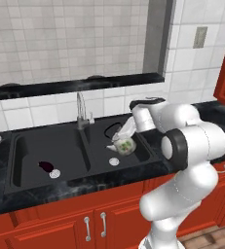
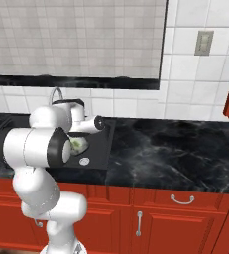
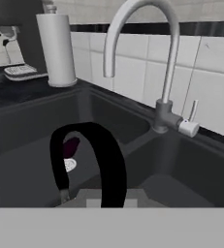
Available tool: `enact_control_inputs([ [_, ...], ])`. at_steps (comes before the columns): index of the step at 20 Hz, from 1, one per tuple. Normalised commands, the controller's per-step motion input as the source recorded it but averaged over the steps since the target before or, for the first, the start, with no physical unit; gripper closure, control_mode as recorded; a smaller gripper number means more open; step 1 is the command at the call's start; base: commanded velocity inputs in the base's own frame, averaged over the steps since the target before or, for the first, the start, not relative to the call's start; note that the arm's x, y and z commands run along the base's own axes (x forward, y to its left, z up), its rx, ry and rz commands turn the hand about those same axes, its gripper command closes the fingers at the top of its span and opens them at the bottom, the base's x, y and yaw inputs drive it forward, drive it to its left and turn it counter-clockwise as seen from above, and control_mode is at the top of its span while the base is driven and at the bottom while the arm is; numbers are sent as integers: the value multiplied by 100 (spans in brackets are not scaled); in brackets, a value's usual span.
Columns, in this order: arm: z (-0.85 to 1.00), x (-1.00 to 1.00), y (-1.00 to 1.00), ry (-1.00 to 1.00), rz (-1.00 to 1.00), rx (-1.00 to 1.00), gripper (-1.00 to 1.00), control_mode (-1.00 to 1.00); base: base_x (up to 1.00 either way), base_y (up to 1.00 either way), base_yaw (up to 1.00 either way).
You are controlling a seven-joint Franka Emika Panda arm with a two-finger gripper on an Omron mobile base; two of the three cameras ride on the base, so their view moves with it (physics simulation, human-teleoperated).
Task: Open the cabinet, pick the kettle from the cabinet, and place it in the sink.
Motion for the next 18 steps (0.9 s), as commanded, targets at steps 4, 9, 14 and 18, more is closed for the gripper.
enact_control_inputs([
  [4,-18,28,19,6,0,-9,100,-100,0,0,0],
  [9,-22,28,11,6,7,-1,100,-100,0,0,0],
  [14,-25,17,5,0,18,1,100,-100,0,0,0],
  [18,-25,12,2,-5,24,2,100,-100,0,0,0],
])
